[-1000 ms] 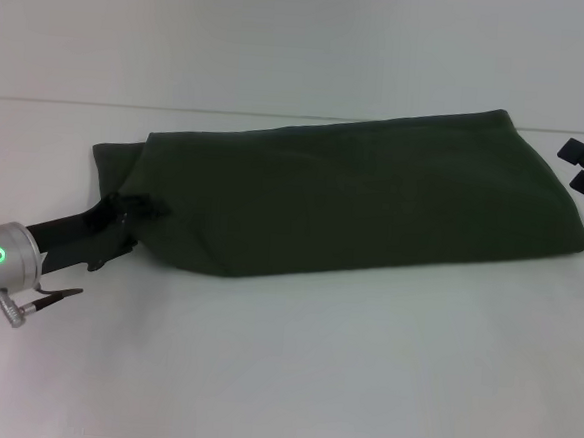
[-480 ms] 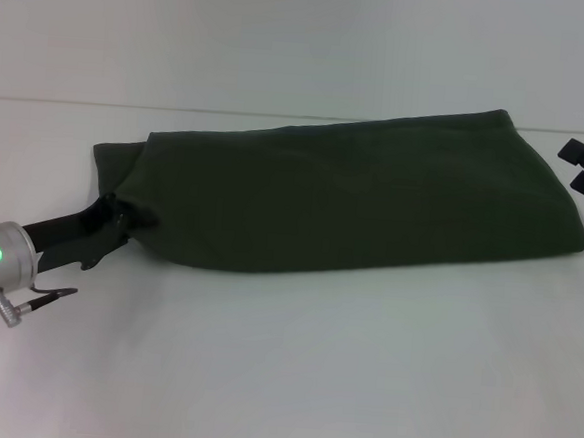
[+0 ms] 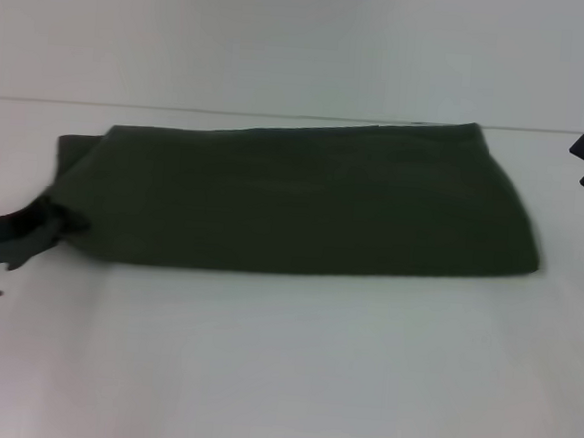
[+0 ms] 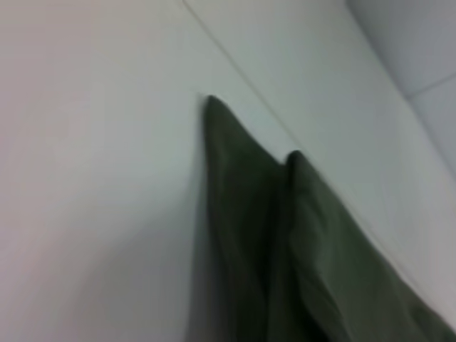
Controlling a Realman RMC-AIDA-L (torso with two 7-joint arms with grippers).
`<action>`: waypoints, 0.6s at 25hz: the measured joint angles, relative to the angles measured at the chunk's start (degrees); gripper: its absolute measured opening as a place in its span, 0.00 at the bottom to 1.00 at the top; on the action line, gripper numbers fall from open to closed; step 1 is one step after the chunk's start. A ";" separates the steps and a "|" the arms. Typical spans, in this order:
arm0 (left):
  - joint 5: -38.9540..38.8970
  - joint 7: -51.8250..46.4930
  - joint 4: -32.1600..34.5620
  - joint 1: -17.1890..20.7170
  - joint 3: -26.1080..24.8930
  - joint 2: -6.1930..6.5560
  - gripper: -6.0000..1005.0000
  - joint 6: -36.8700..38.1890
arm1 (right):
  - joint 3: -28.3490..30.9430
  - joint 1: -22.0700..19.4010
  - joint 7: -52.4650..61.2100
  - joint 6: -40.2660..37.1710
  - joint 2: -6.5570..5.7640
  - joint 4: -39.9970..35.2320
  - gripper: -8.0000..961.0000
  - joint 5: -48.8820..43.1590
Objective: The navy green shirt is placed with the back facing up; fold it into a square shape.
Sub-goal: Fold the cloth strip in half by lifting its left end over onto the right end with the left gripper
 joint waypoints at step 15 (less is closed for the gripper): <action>6.36 -1.33 5.76 1.74 -4.07 1.10 0.06 0.56 | 1.39 0.20 0.18 0.36 0.06 1.57 0.79 -0.31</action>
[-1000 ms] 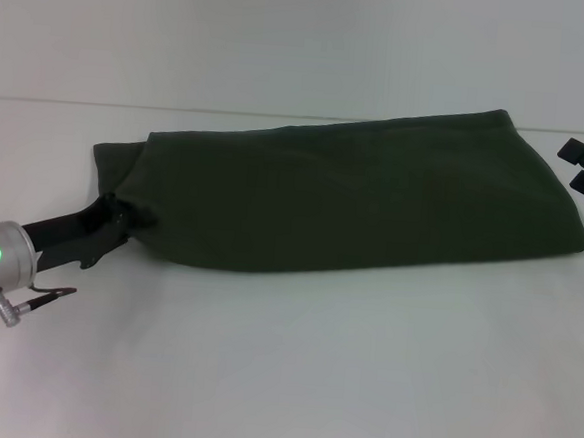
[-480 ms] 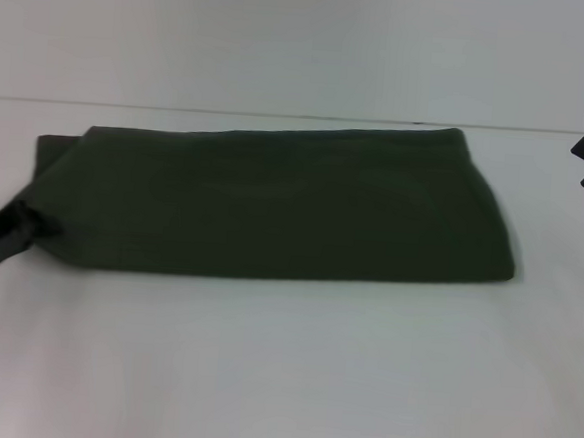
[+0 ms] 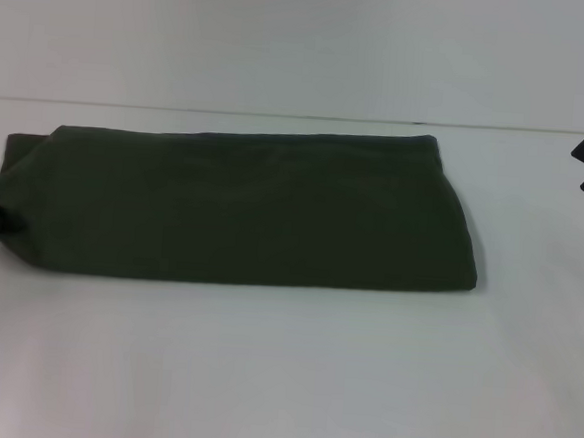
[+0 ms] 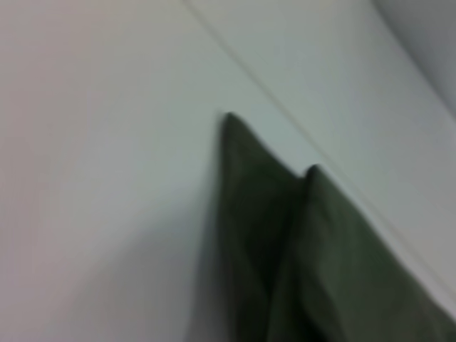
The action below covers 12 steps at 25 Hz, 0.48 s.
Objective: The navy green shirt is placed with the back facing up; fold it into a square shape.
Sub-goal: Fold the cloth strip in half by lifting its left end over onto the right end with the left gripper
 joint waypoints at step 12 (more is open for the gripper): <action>-10.05 -0.76 5.28 -7.35 3.24 -1.12 0.06 12.52 | -0.17 0.18 -0.72 0.06 -0.14 0.50 0.79 -0.15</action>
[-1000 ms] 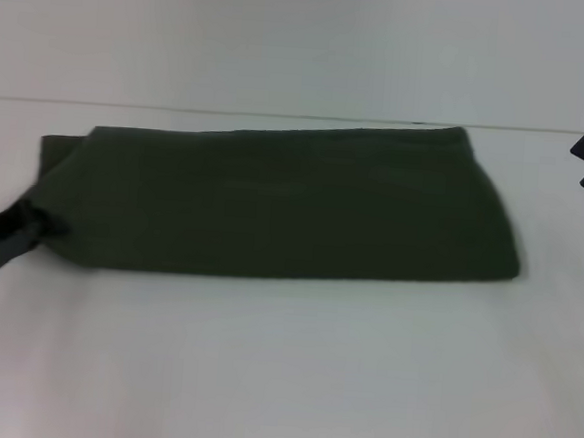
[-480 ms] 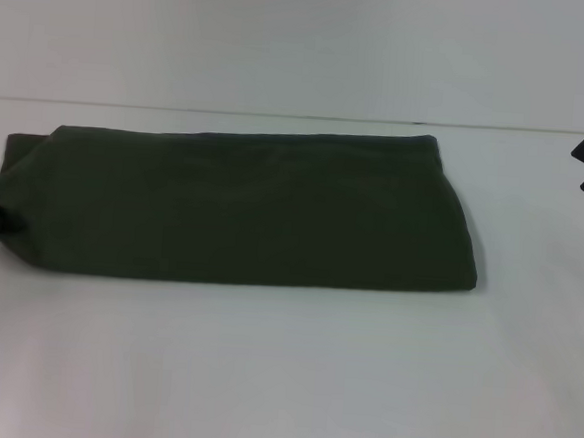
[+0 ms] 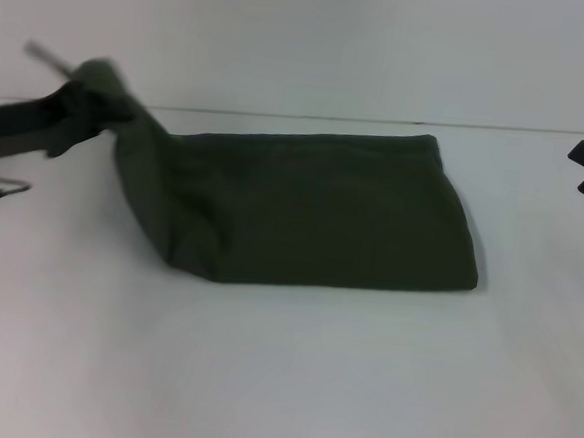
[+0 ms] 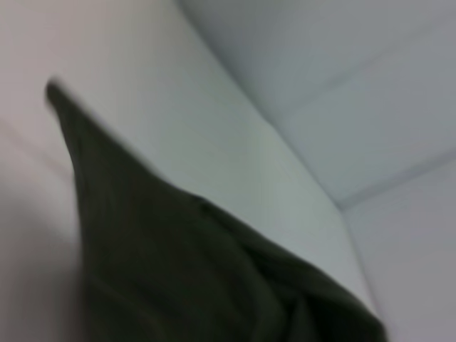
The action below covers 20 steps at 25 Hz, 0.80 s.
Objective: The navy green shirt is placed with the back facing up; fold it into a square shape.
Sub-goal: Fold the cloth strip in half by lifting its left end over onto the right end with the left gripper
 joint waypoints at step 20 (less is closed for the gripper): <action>-11.64 8.50 -5.29 -14.12 50.68 -6.76 0.15 -22.41 | -0.62 0.57 -0.83 1.59 0.36 0.99 0.79 -0.04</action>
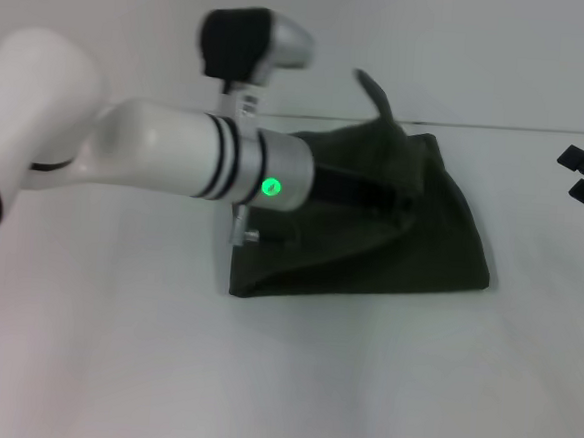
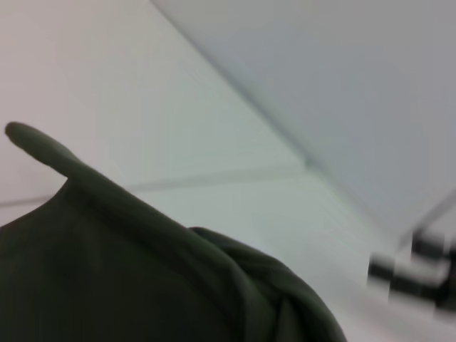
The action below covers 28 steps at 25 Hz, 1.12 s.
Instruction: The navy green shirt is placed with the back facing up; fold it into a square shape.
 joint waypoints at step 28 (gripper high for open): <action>-11.26 -4.61 7.37 21.82 -33.03 3.45 0.91 26.38 | -6.23 20.30 21.33 0.10 -5.55 0.38 0.79 -36.13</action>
